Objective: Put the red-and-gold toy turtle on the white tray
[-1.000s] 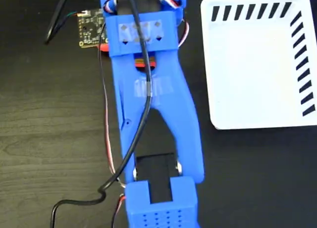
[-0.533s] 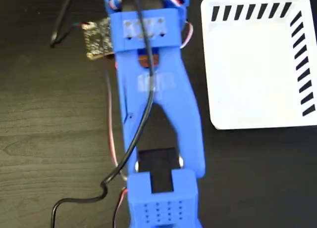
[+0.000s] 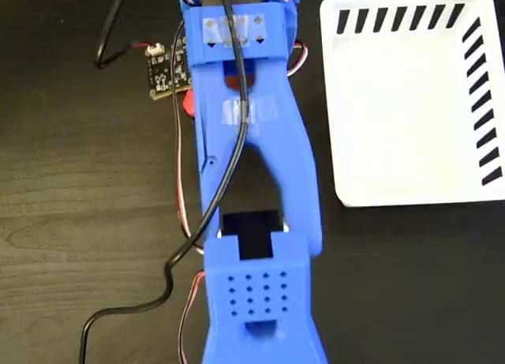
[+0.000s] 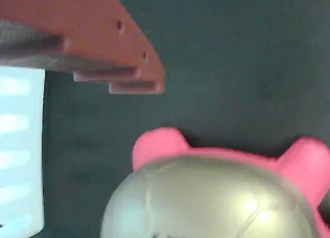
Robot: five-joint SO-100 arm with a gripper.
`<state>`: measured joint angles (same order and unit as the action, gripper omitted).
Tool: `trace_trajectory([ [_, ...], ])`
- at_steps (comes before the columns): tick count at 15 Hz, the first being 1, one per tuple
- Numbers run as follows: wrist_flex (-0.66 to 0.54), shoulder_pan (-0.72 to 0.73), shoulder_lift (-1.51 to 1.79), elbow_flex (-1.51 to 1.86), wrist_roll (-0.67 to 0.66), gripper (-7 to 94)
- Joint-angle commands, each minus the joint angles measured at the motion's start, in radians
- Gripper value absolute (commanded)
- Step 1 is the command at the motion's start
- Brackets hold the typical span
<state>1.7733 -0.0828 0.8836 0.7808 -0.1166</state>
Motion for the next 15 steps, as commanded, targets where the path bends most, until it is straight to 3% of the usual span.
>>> trace_trajectory([
  [1, 0.012, -0.012, 0.003, -0.104, 0.025, 65],
  [15, 0.012, 0.017, -0.175, -0.198, 0.077, 70],
])
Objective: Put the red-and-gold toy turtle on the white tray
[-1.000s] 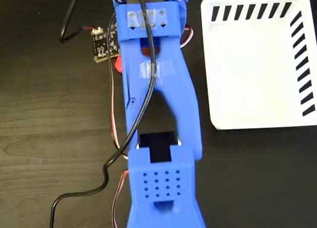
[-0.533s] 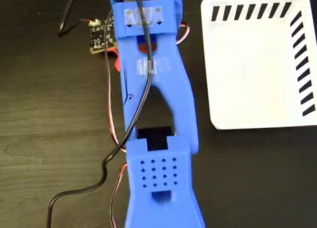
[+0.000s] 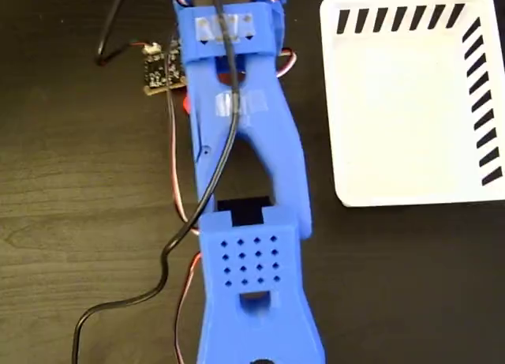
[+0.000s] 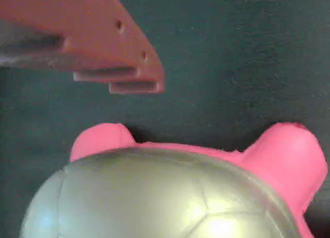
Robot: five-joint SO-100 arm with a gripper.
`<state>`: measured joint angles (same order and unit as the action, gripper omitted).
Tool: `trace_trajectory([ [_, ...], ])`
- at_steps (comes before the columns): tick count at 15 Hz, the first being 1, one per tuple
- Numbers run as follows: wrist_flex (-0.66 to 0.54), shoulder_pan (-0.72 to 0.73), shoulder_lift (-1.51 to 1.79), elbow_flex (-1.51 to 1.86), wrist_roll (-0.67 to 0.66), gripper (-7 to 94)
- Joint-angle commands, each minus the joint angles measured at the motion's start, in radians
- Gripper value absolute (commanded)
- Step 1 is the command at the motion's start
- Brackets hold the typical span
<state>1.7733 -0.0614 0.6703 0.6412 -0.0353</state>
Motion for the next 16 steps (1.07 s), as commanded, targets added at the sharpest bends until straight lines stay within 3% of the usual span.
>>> trace_trajectory([
  [1, 0.012, -0.008, 0.029, -0.066, -0.006, 70],
  [6, 0.003, -0.012, -0.021, -0.092, -0.006, 70],
  [12, 0.0, -0.006, -0.021, -0.1, -0.006, 60],
  [13, -0.002, -0.003, -0.018, -0.101, -0.008, 55],
  [16, -0.025, 0.003, -0.011, -0.106, -0.003, 14],
])
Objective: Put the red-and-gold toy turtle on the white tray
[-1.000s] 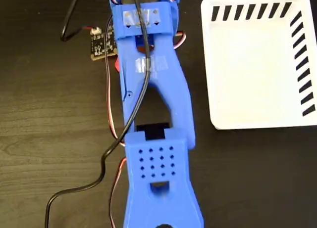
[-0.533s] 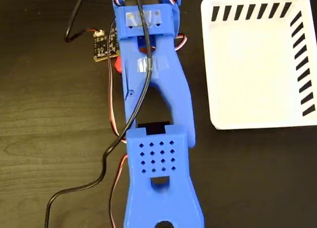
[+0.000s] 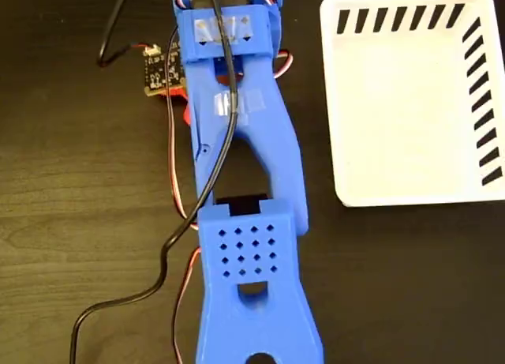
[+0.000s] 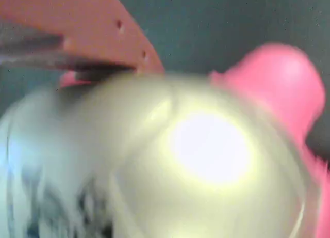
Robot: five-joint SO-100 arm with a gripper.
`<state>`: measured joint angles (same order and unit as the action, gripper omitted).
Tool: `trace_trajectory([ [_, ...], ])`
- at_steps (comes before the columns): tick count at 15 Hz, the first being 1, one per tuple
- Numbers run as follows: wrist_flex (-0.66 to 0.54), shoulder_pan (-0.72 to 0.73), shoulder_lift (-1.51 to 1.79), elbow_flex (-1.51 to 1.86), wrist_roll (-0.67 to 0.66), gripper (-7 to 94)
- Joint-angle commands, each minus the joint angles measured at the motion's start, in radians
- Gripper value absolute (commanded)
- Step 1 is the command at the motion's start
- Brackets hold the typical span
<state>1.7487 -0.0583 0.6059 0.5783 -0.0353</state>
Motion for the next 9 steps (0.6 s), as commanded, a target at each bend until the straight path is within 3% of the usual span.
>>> trace_trajectory([
  [1, -0.011, -0.002, 0.061, -0.041, -0.003, 5],
  [2, -0.015, -0.005, 0.064, -0.044, -0.002, 0],
  [9, -0.02, -0.018, 0.121, -0.035, 0.008, 0],
])
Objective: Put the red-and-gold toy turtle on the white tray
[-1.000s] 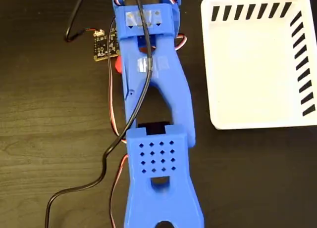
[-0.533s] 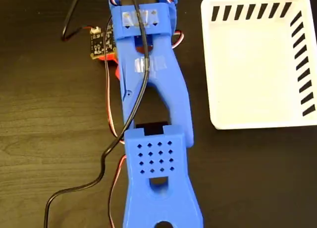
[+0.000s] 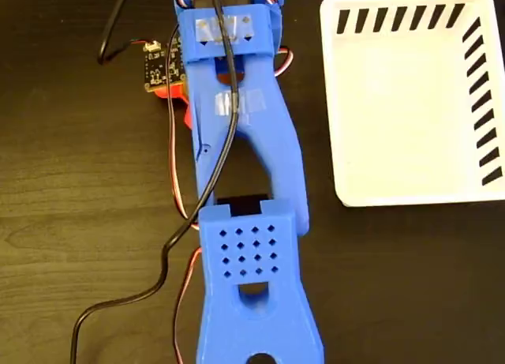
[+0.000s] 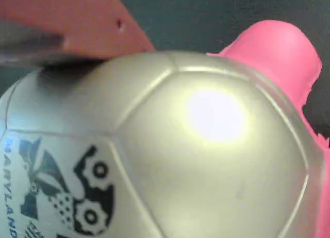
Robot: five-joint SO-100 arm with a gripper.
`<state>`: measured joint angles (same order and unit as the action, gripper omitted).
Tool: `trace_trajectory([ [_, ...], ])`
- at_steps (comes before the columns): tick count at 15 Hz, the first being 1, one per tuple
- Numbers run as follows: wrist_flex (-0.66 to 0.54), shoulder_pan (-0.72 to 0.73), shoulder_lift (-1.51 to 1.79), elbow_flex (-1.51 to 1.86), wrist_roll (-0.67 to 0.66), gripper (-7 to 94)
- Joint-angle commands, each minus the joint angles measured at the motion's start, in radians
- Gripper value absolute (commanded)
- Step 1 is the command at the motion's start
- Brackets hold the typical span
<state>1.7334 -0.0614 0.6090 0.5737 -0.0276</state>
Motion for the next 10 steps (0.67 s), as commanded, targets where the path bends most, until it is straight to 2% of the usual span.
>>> trace_trajectory([
  [1, -0.005, -0.015, 0.163, -0.018, 0.011, 0],
  [6, 0.0, -0.012, 0.525, 0.089, 0.064, 0],
  [10, 0.002, 0.0, 0.634, 0.175, 0.066, 0],
])
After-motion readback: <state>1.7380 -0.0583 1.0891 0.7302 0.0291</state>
